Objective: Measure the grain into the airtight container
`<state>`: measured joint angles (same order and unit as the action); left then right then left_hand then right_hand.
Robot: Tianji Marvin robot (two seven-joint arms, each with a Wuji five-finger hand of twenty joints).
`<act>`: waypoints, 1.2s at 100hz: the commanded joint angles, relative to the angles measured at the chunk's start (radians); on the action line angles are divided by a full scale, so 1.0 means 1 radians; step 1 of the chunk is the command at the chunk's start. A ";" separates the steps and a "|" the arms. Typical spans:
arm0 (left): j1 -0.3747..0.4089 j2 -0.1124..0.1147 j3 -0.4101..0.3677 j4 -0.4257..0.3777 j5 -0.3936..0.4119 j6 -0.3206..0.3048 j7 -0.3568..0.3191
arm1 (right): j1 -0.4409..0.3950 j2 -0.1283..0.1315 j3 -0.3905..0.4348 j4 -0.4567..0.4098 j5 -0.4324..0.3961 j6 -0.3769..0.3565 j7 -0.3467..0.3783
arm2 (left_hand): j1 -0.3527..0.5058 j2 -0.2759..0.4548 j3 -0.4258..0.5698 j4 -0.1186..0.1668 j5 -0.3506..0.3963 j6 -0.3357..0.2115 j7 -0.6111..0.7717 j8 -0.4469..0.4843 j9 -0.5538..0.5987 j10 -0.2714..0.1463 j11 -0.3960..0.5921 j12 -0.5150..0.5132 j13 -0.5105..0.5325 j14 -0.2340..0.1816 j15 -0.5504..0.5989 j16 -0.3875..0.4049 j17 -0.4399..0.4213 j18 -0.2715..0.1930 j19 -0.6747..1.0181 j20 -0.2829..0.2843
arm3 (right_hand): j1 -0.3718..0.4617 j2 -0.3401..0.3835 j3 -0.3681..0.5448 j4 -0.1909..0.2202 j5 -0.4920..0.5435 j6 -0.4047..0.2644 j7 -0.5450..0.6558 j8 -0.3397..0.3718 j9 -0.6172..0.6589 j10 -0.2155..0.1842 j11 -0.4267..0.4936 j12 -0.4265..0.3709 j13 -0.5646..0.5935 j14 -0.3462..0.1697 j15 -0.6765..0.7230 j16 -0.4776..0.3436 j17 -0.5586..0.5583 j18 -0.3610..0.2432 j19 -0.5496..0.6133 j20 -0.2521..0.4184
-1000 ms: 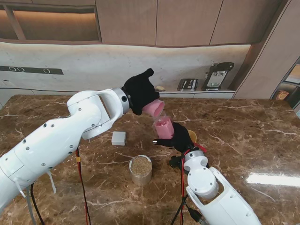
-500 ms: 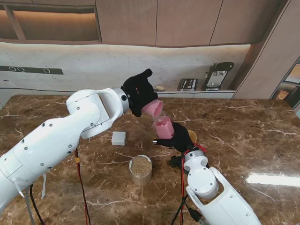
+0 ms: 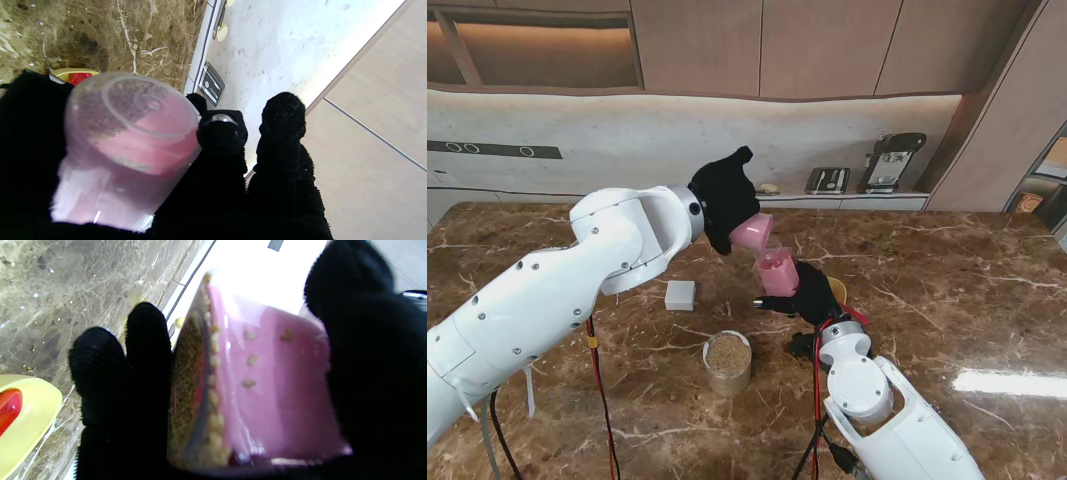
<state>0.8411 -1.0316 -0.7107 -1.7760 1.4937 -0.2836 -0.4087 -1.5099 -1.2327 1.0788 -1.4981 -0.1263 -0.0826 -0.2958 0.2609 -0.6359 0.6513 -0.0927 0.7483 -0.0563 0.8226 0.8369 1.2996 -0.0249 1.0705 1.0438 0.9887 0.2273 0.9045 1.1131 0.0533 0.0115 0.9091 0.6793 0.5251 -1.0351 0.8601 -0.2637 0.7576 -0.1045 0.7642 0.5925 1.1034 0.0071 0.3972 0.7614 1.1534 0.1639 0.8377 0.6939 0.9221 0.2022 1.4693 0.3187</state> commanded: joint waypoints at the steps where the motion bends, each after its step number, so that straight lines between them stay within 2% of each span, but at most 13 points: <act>1: -0.002 -0.002 0.014 -0.002 0.005 -0.010 -0.003 | 0.007 -0.008 0.002 -0.013 0.008 -0.007 0.010 | 0.090 0.183 0.379 0.115 0.244 -0.252 0.214 0.090 0.056 -0.109 0.056 0.016 0.033 0.013 0.051 0.008 -0.003 0.050 0.020 0.013 | 0.150 0.364 0.234 -0.004 0.123 -0.170 0.165 0.022 0.134 -0.081 0.186 0.041 0.064 -0.114 0.051 -0.007 0.005 -0.060 0.009 0.013; 15: -0.020 -0.001 0.023 -0.002 0.013 -0.027 -0.001 | 0.006 -0.008 0.003 -0.013 0.009 -0.011 0.011 | 0.083 0.154 0.390 0.126 0.249 -0.263 0.212 0.095 0.055 -0.110 0.069 0.002 0.031 0.003 0.050 0.004 -0.003 0.063 0.024 0.014 | 0.149 0.364 0.233 -0.005 0.124 -0.170 0.165 0.022 0.134 -0.081 0.185 0.041 0.063 -0.113 0.051 -0.007 0.005 -0.060 0.009 0.013; 39: -0.059 -0.002 0.043 -0.011 0.005 -0.064 -0.068 | 0.006 -0.006 0.002 -0.013 0.012 -0.017 0.017 | 0.082 0.125 0.384 0.129 0.246 -0.281 0.209 0.103 0.053 -0.119 0.069 -0.005 0.025 -0.013 0.041 0.001 -0.001 0.070 0.024 0.013 | 0.149 0.364 0.233 -0.005 0.122 -0.170 0.164 0.021 0.134 -0.082 0.185 0.041 0.064 -0.115 0.051 -0.007 0.005 -0.060 0.009 0.013; 64: -0.073 -0.004 0.055 0.001 -0.034 -0.052 -0.088 | 0.005 -0.007 0.002 -0.015 0.012 -0.018 0.016 | 0.079 0.138 0.366 0.142 0.255 -0.278 0.206 0.099 0.052 -0.130 0.076 -0.003 0.031 -0.016 0.039 0.001 0.013 0.078 0.030 0.015 | 0.148 0.365 0.233 -0.005 0.123 -0.169 0.165 0.022 0.134 -0.081 0.185 0.041 0.063 -0.114 0.051 -0.008 0.005 -0.060 0.009 0.012; 65: -0.074 -0.004 0.057 0.001 -0.036 -0.052 -0.093 | 0.005 -0.007 0.003 -0.015 0.012 -0.018 0.016 | 0.080 0.141 0.363 0.143 0.255 -0.278 0.206 0.099 0.052 -0.131 0.076 -0.004 0.034 -0.036 0.039 0.000 0.013 0.077 0.030 0.015 | 0.148 0.365 0.233 -0.005 0.123 -0.169 0.165 0.022 0.133 -0.081 0.185 0.041 0.063 -0.114 0.051 -0.008 0.005 -0.060 0.009 0.012; 66: -0.076 -0.004 0.058 0.001 -0.038 -0.051 -0.097 | 0.005 -0.006 0.003 -0.015 0.012 -0.018 0.016 | 0.081 0.141 0.359 0.144 0.255 -0.278 0.205 0.099 0.052 -0.131 0.076 -0.004 0.032 -0.028 0.037 -0.001 0.012 0.076 0.029 0.015 | 0.148 0.365 0.233 -0.005 0.123 -0.169 0.165 0.022 0.133 -0.081 0.185 0.041 0.063 -0.114 0.051 -0.008 0.005 -0.060 0.009 0.012; 68: -0.078 -0.004 0.059 0.002 -0.042 -0.050 -0.104 | 0.005 -0.006 0.003 -0.015 0.012 -0.018 0.016 | 0.082 0.144 0.352 0.146 0.254 -0.277 0.205 0.098 0.052 -0.132 0.076 -0.005 0.037 -0.048 0.037 -0.002 0.012 0.075 0.029 0.014 | 0.148 0.365 0.233 -0.005 0.123 -0.169 0.165 0.022 0.134 -0.081 0.185 0.041 0.063 -0.115 0.051 -0.008 0.005 -0.060 0.009 0.012; 71: -0.082 -0.005 0.061 0.005 -0.048 -0.049 -0.104 | 0.005 -0.006 0.003 -0.015 0.012 -0.018 0.016 | 0.088 0.144 0.344 0.153 0.259 -0.268 0.204 0.092 0.053 -0.127 0.075 -0.007 0.034 -0.019 0.035 -0.001 0.016 0.075 0.031 0.015 | 0.148 0.365 0.233 -0.005 0.123 -0.169 0.165 0.022 0.134 -0.081 0.185 0.041 0.063 -0.115 0.051 -0.008 0.005 -0.060 0.009 0.012; 77: -0.089 -0.005 0.065 0.011 -0.058 -0.049 -0.102 | 0.005 -0.006 0.003 -0.016 0.012 -0.018 0.016 | 0.089 0.151 0.334 0.158 0.264 -0.264 0.204 0.085 0.053 -0.125 0.078 -0.009 0.037 -0.013 0.037 0.001 0.021 0.076 0.036 0.017 | 0.148 0.365 0.233 -0.005 0.123 -0.170 0.165 0.021 0.134 -0.081 0.185 0.041 0.064 -0.114 0.051 -0.008 0.005 -0.060 0.009 0.012; 85: -0.102 -0.005 0.071 0.013 -0.065 -0.058 -0.111 | 0.005 -0.006 0.003 -0.016 0.012 -0.018 0.016 | 0.094 0.152 0.329 0.164 0.270 -0.261 0.205 0.079 0.054 -0.121 0.081 -0.011 0.039 -0.014 0.038 0.002 0.024 0.079 0.042 0.018 | 0.148 0.365 0.234 -0.005 0.123 -0.170 0.164 0.021 0.133 -0.082 0.185 0.041 0.063 -0.114 0.050 -0.008 0.004 -0.060 0.009 0.012; 87: -0.106 -0.005 0.073 0.013 -0.066 -0.063 -0.115 | 0.005 -0.006 0.003 -0.015 0.012 -0.018 0.016 | 0.094 0.153 0.327 0.166 0.271 -0.263 0.204 0.077 0.054 -0.122 0.082 -0.012 0.044 -0.043 0.040 0.001 0.024 0.079 0.042 0.018 | 0.147 0.365 0.234 -0.005 0.122 -0.170 0.164 0.021 0.133 -0.082 0.185 0.041 0.063 -0.114 0.050 -0.008 0.004 -0.060 0.009 0.012; 93: -0.114 -0.004 0.076 0.010 -0.070 -0.073 -0.127 | 0.005 -0.006 0.003 -0.015 0.012 -0.018 0.016 | 0.096 0.149 0.328 0.173 0.274 -0.264 0.206 0.074 0.054 -0.119 0.084 -0.014 0.041 -0.017 0.037 0.000 0.023 0.079 0.042 0.018 | 0.147 0.365 0.234 -0.005 0.122 -0.170 0.164 0.021 0.133 -0.081 0.185 0.041 0.063 -0.114 0.050 -0.008 0.004 -0.060 0.009 0.012; 120: -0.132 -0.002 0.074 0.007 -0.100 -0.100 -0.163 | 0.006 -0.004 0.003 -0.013 0.012 -0.018 0.025 | 0.123 0.137 0.313 0.164 0.266 -0.270 0.213 0.071 0.053 -0.112 0.081 -0.021 0.028 -0.032 0.025 -0.002 0.011 0.087 0.028 0.011 | 0.149 0.366 0.233 -0.005 0.122 -0.169 0.164 0.021 0.132 -0.082 0.184 0.040 0.063 -0.114 0.050 -0.008 0.003 -0.061 0.008 0.012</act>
<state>0.7097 -1.0341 -0.6391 -1.7702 1.3974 -0.3712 -0.5626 -1.5082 -1.2323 1.0774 -1.4987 -0.1226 -0.0981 -0.2857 0.2157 -0.6392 0.6518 -0.0472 0.8113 -0.0557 0.8422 0.8654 1.3036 -0.0442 1.1167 1.0300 0.9891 0.2059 0.9049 1.1132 0.0796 0.0472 0.9194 0.6809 0.5251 -1.0352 0.8602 -0.2636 0.7576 -0.1043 0.7641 0.5925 1.1034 0.0084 0.3972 0.7614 1.1534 0.1639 0.8396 0.6939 0.9222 0.2022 1.4693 0.3187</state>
